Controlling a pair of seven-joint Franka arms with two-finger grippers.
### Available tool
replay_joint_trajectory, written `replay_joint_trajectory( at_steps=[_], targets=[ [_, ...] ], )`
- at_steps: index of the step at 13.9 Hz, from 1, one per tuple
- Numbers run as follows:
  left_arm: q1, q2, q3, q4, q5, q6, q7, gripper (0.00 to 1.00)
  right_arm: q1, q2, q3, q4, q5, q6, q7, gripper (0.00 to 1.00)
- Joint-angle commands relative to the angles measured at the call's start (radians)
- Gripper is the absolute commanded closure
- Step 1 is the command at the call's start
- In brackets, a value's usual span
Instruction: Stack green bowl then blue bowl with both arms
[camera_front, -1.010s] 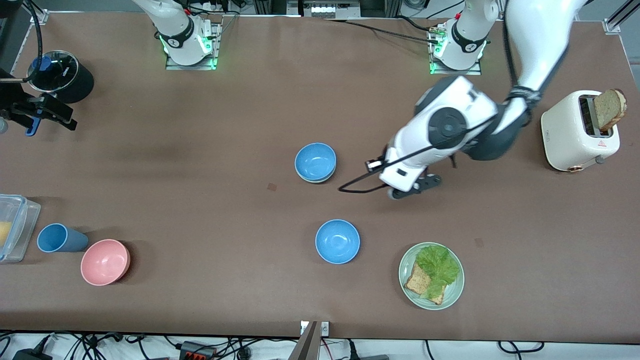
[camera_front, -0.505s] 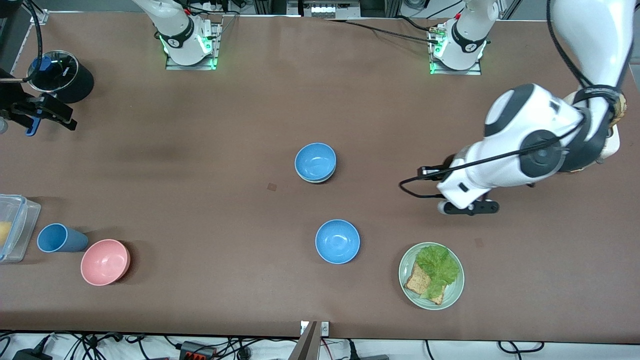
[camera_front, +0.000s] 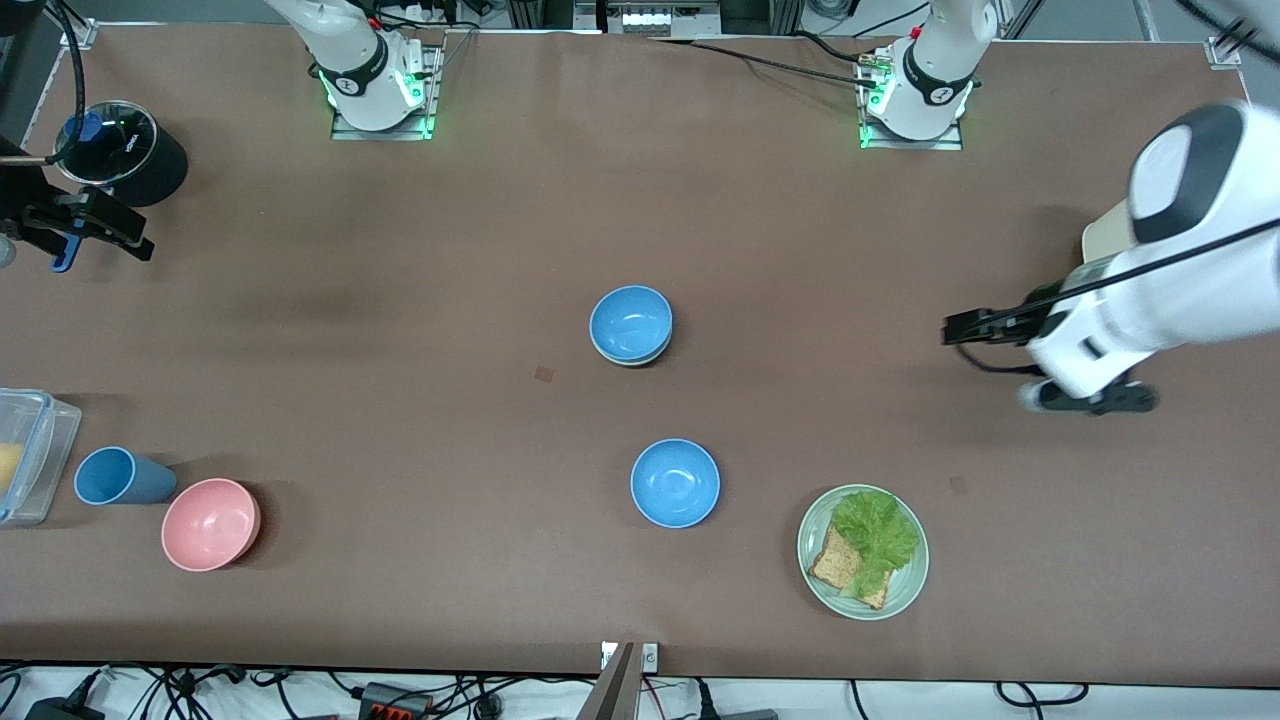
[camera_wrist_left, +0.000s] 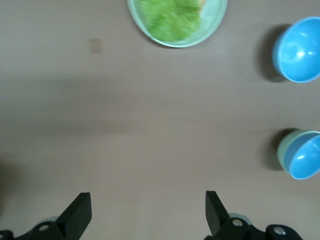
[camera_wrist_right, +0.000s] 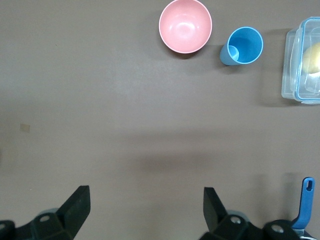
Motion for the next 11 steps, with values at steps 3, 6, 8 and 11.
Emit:
replay_joint_trajectory(
  at_steps=[3, 6, 8, 11],
  targets=[
    [-0.203, -0.278, 0.28, -0.274, -0.04, 0.159, 0.033, 0.0, 0.003, -0.029, -0.003, -0.029, -0.006, -0.006, -0.001, 0.0],
    [-0.195, -0.3, 0.283, -0.293, -0.036, 0.118, 0.035, 0.0, 0.003, -0.029, -0.003, -0.029, -0.001, -0.003, -0.001, 0.0],
    [-0.195, -0.329, 0.28, -0.321, -0.034, 0.115, 0.038, 0.0, 0.003, -0.029, -0.003, -0.029, -0.001, -0.001, -0.001, 0.0],
    [-0.195, -0.354, 0.277, -0.35, -0.034, 0.127, 0.045, 0.0, 0.005, -0.031, -0.003, -0.027, -0.001, -0.003, -0.001, 0.0]
  ],
)
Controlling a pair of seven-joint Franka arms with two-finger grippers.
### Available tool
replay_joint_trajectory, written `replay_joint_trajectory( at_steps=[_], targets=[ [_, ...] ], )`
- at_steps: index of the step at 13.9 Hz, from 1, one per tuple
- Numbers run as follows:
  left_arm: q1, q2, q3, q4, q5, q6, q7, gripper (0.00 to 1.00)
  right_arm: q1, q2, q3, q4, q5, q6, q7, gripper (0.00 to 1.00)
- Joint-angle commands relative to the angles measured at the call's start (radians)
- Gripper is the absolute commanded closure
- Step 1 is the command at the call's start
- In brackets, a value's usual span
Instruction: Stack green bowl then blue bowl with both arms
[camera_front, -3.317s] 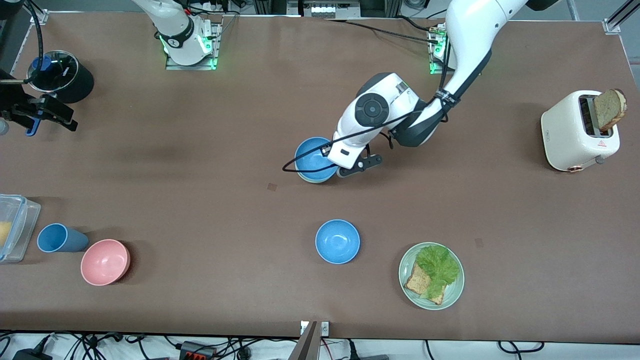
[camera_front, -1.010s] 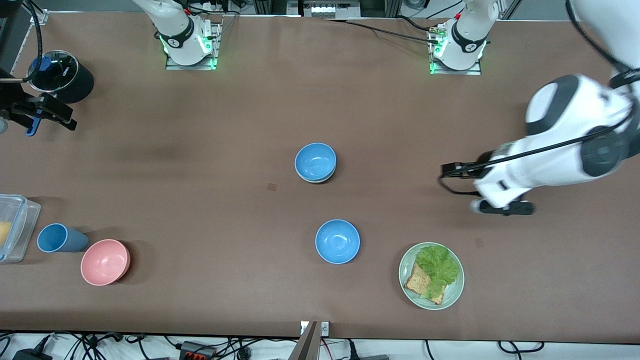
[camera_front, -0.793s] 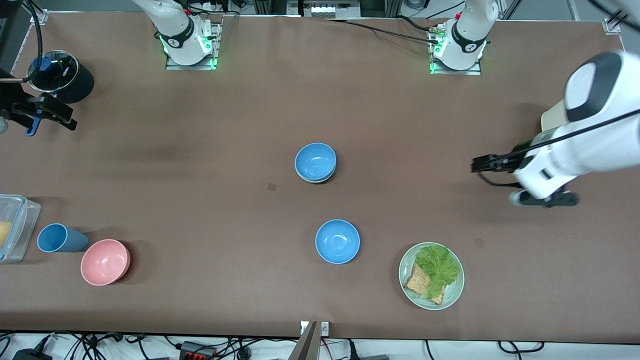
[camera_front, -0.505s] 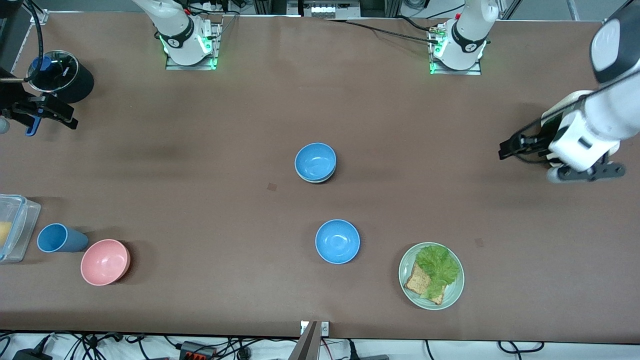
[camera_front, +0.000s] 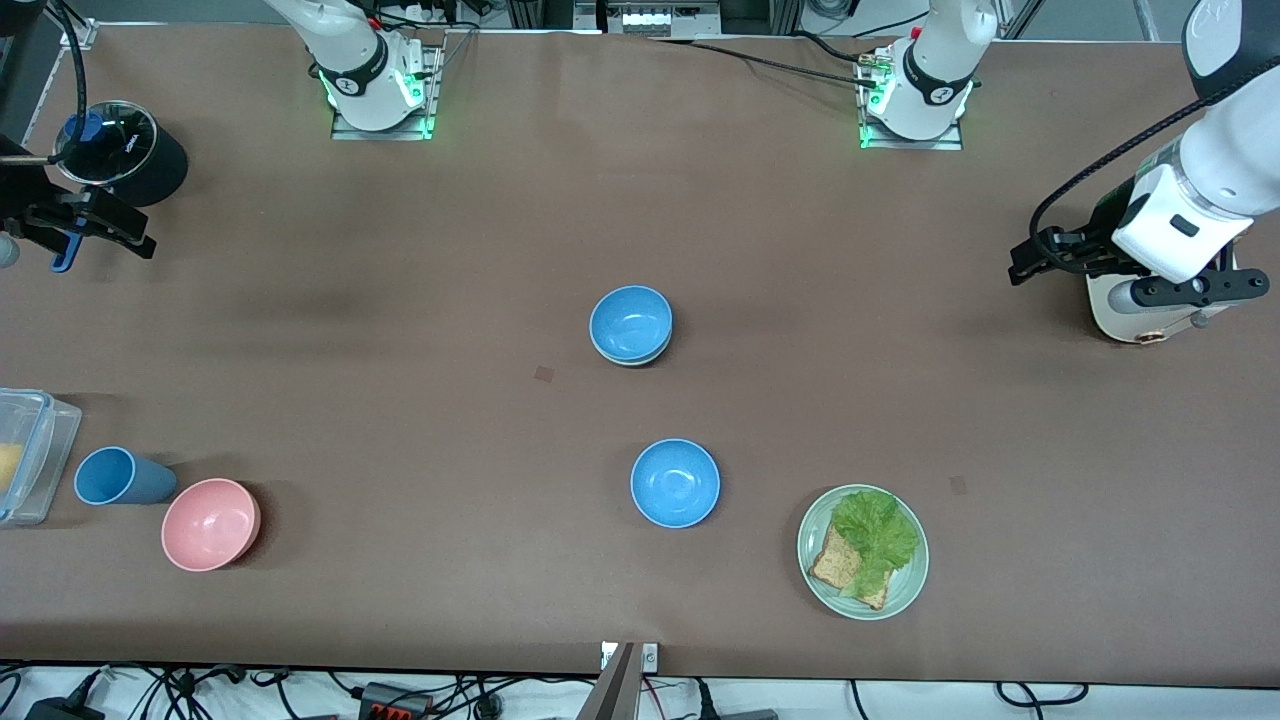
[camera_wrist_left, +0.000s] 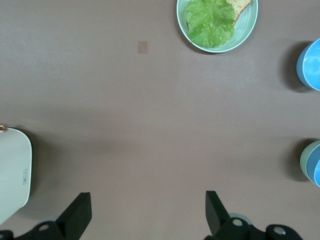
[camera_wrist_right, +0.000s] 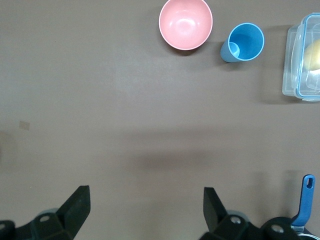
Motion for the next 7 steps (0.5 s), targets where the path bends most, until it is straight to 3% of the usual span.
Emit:
replay_joint_trajectory(
  at_steps=[1, 7],
  targets=[
    [-0.009, -0.053, 0.013, -0.059, -0.015, 0.021, 0.059, 0.0, 0.003, -0.031, -0.003, -0.026, -0.001, 0.004, -0.001, 0.0],
    [-0.009, -0.053, 0.004, -0.055, -0.007, -0.011, 0.117, 0.0, 0.005, -0.033, -0.003, -0.026, -0.001, 0.005, -0.001, 0.0]
  ],
)
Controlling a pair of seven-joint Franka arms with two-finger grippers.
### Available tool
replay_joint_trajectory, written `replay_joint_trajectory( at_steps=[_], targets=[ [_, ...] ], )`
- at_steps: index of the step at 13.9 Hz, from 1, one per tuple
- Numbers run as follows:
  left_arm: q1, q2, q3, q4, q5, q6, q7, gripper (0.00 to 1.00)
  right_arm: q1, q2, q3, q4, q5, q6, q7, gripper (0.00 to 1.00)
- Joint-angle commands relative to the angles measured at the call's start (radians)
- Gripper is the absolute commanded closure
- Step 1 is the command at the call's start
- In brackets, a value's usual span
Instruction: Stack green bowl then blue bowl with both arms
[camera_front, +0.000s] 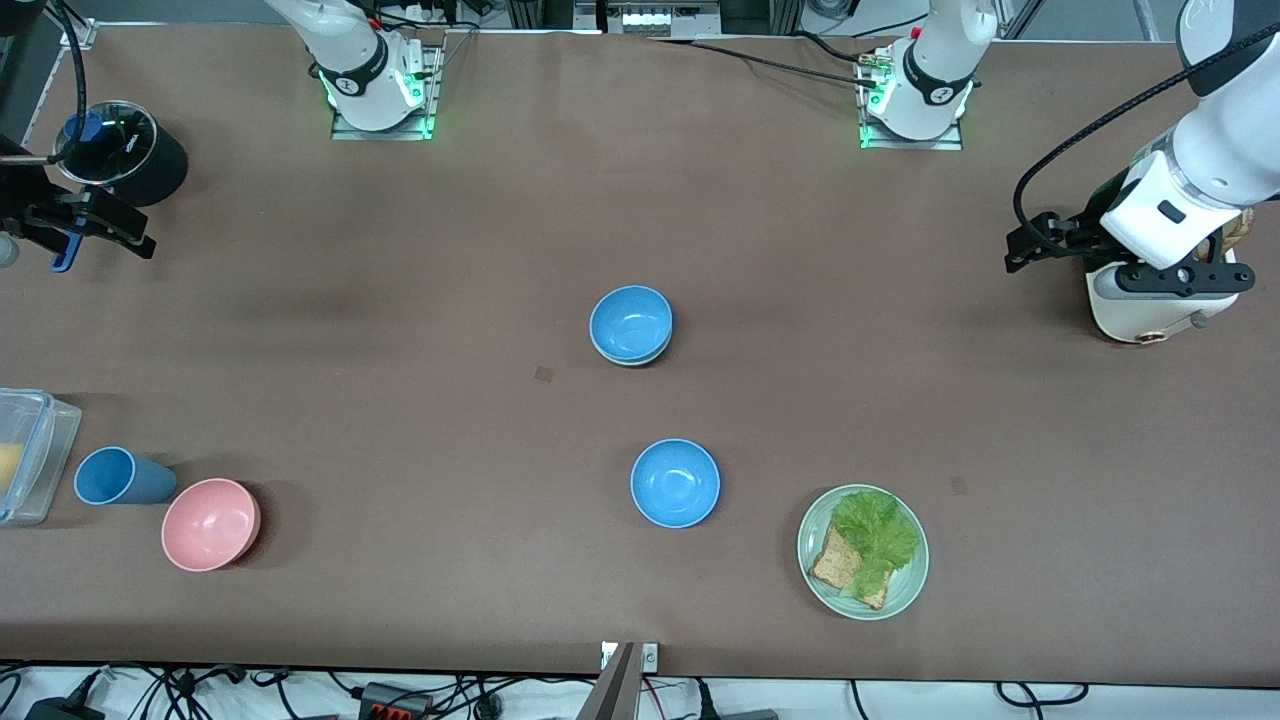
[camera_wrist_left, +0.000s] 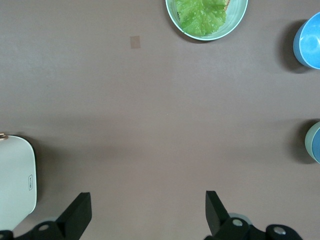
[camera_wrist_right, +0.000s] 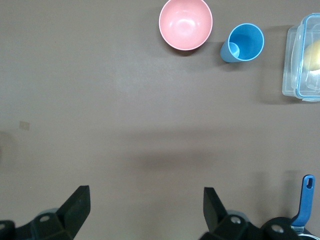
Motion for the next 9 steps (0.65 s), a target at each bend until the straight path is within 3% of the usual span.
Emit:
replay_joint_trajectory(
  at_steps=[1, 9],
  targets=[
    [-0.006, -0.029, 0.003, -0.023, -0.007, -0.008, 0.029, 0.0, 0.005, -0.032, -0.003, -0.026, -0.003, 0.009, -0.003, 0.0],
    [-0.007, -0.017, 0.003, -0.012, 0.028, -0.028, 0.031, 0.0, 0.005, -0.032, -0.003, -0.029, -0.003, 0.012, -0.004, 0.0]
  ],
)
